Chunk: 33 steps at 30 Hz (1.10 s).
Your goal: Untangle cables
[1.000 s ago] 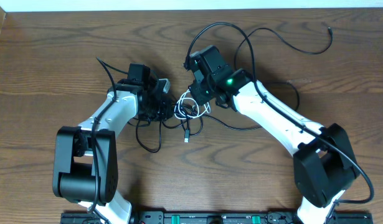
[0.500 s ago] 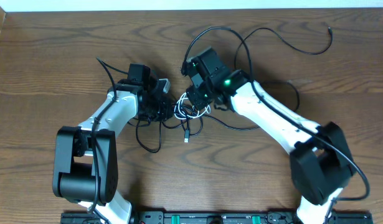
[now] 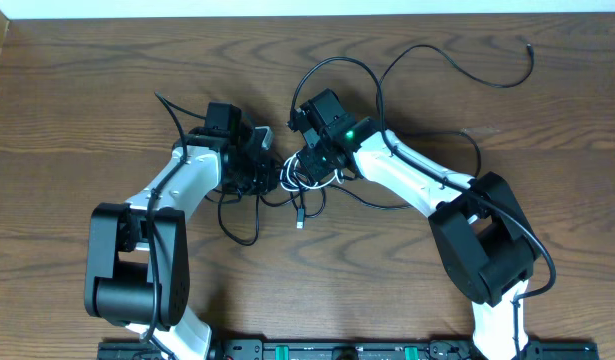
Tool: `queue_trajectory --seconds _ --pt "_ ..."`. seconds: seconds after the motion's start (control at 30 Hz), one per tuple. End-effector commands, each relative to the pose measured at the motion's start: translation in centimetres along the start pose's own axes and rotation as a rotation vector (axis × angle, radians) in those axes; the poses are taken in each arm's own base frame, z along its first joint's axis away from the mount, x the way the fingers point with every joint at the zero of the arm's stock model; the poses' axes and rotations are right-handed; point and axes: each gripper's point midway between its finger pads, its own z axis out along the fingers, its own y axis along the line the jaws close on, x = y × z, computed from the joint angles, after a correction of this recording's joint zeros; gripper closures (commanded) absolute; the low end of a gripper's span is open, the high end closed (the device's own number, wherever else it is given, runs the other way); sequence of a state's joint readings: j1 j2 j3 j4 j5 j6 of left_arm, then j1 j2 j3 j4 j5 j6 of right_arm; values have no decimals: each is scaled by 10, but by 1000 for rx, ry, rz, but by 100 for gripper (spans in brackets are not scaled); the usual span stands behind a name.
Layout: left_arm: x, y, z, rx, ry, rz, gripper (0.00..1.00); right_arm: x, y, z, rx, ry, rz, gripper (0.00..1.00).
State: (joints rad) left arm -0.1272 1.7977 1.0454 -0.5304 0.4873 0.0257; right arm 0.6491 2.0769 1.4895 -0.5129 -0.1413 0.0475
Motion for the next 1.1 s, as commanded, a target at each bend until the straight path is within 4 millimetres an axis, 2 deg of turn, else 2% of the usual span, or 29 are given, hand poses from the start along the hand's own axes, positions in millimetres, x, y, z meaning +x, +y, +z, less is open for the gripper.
queue_trajectory --seconds 0.0,0.07,0.1,0.2,0.33,0.37,0.4,0.5,0.67,0.73,0.83,0.9,0.93,0.97,1.07 --pt "5 8 4 -30 20 -24 93 -13 -15 -3 91 -34 -3 99" --pt "5 8 4 -30 19 -36 93 -12 -38 -7 235 -30 -3 99" --pt "5 8 4 -31 19 -36 93 -11 -57 -13 362 -31 -6 99" --pt "5 8 4 -31 19 -36 93 -14 -85 -33 555 -45 -6 99" --pt "5 10 4 -38 19 -37 92 -30 -94 -62 640 -110 6 99" --pt "5 11 4 -47 18 -42 92 -37 -95 -77 656 -144 13 99" --pt "5 13 4 -55 17 -47 93 -39 -94 -81 658 -153 16 99" --pt "5 20 3 -95 14 -79 93 -53 -94 -112 662 -225 37 99" --pt "5 23 3 -114 12 -95 93 -70 -87 -163 653 -337 62 99" --pt "5 25 3 -124 10 -105 92 -72 -83 -168 629 -351 68 99" --pt "5 25 3 -124 10 -105 93 -72 -66 -159 517 -340 48 99" --pt "5 25 3 -124 12 -105 92 -67 -50 -147 400 -310 58 99" --pt "6 23 3 -115 14 -106 93 -64 -27 -138 255 -288 53 89" --pt "6 21 3 -105 15 -106 93 -61 -13 -131 169 -271 42 83" --pt "6 18 3 -84 16 -105 93 -55 16 -123 4 -235 24 78"
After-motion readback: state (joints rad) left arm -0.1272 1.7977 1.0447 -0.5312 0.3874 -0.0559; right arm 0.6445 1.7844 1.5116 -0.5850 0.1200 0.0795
